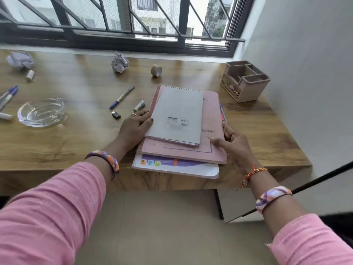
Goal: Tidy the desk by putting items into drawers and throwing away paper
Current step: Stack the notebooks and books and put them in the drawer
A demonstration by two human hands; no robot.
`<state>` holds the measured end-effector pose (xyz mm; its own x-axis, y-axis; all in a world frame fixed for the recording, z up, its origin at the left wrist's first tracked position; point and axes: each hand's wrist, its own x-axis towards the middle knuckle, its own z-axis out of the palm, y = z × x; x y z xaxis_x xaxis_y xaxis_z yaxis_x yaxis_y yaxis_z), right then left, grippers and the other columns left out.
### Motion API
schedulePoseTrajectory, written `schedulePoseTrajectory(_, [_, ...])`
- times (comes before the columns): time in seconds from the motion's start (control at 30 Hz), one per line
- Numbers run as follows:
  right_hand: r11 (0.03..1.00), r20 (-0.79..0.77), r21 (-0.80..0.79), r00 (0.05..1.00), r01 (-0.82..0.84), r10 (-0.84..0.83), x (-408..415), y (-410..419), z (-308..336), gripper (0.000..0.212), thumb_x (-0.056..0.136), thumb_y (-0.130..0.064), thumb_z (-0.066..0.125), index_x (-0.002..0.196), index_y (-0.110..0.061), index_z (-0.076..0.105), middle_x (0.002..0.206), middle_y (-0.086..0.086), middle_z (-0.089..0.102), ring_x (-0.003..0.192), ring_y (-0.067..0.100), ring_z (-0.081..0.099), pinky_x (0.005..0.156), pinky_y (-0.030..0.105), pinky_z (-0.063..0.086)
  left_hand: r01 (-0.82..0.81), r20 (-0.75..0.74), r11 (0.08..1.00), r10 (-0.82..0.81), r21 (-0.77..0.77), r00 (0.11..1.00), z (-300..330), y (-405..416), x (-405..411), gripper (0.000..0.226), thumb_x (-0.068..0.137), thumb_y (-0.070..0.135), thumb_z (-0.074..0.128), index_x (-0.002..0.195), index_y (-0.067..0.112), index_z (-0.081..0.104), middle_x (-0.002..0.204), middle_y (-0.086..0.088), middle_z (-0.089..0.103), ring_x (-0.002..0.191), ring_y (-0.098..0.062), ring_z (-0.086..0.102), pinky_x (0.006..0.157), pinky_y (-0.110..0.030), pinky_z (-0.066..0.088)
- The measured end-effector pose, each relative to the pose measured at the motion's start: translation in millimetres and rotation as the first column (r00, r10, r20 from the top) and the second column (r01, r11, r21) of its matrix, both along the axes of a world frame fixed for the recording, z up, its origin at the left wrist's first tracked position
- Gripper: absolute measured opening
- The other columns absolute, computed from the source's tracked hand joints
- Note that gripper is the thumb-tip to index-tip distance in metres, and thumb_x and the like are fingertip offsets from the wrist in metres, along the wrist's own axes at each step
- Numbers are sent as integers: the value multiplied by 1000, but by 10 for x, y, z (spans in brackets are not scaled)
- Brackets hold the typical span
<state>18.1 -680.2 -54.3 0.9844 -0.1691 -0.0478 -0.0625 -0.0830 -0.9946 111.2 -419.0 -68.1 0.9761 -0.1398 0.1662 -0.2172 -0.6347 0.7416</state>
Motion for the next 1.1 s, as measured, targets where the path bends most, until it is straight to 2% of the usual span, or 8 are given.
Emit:
schedulePoseTrajectory(0.2, [902, 75, -38, 902, 429, -426, -324, 469, -200, 41, 85, -7, 58, 122, -24, 53, 128, 2, 56, 112, 15, 56, 89, 33, 55, -250, -142, 856, 207, -452, 968, 3, 7, -496, 39, 93, 31, 47, 125, 13, 59, 102, -15, 65, 99, -35, 59, 93, -46, 47])
schedulePoseTrajectory(0.3, [785, 285, -244, 816, 569, -503, -841, 842, -455, 46, 82, -9, 58, 126, -17, 47, 134, 0, 44, 126, 15, 40, 109, 32, 33, -299, 132, 927, 334, -227, 933, -145, 195, -1104, 33, 92, 22, 47, 118, 8, 63, 113, -6, 55, 105, -24, 52, 97, -31, 45])
schedulePoseTrajectory(0.4, [824, 146, -92, 827, 558, -544, -1147, 1159, -827, 47, 80, -3, 56, 119, -25, 41, 122, 1, 40, 106, 8, 46, 94, 9, 34, -288, 298, 957, 267, 26, 916, -465, 414, -1626, 38, 84, 18, 48, 119, 11, 62, 127, -11, 40, 114, -24, 37, 107, -9, 19])
schedulePoseTrajectory(0.5, [840, -205, 105, 838, 532, -505, -1004, 1367, -1189, 37, 89, 3, 50, 100, -31, 43, 104, 2, 43, 91, 13, 47, 81, 10, 42, -264, -8, 964, 264, 38, 964, -805, 563, -1817, 50, 77, 11, 47, 127, 9, 54, 133, -14, 31, 126, -25, 34, 113, -21, 22])
schedulePoseTrajectory(0.6, [642, -631, 461, 735, 613, -249, -674, 1362, -1376, 43, 97, -41, 36, 134, -21, 38, 133, 0, 40, 125, 23, 40, 102, 40, 35, -261, -305, 963, 271, 73, 913, -882, 680, -1848, 45, 81, 14, 46, 124, 4, 56, 133, -14, 40, 128, -28, 41, 110, -31, 32])
schedulePoseTrajectory(0.77, [337, -636, 692, 760, 638, -132, -437, 1350, -1544, 74, 88, -67, 19, 138, -16, 38, 142, 11, 44, 129, 27, 43, 102, 43, 33, -143, -422, 956, 244, 257, 873, -839, 954, -1912, 32, 89, 10, 52, 120, 10, 59, 131, -8, 50, 120, -23, 50, 101, -25, 36])
schedulePoseTrajectory(0.93, [348, -627, 718, 777, 604, -54, -482, 1281, -1455, 79, 89, -65, 14, 135, -6, 41, 112, 15, 56, 100, 28, 54, 95, 42, 38, 145, -267, 685, 74, 714, 961, -667, 992, -2140, 37, 87, 28, 53, 123, 20, 56, 137, -1, 47, 126, -23, 46, 102, -30, 37])
schedulePoseTrajectory(1.1, [408, -607, 729, 795, 550, 11, -553, 1232, -1445, 80, 90, -65, 11, 139, -6, 35, 142, 14, 44, 129, 30, 42, 97, 41, 34, 42, 23, 547, -112, 836, 993, -519, 844, -2175, 55, 43, 29, 84, 95, 17, 69, 111, -14, 67, 99, -29, 65, 85, -38, 51])
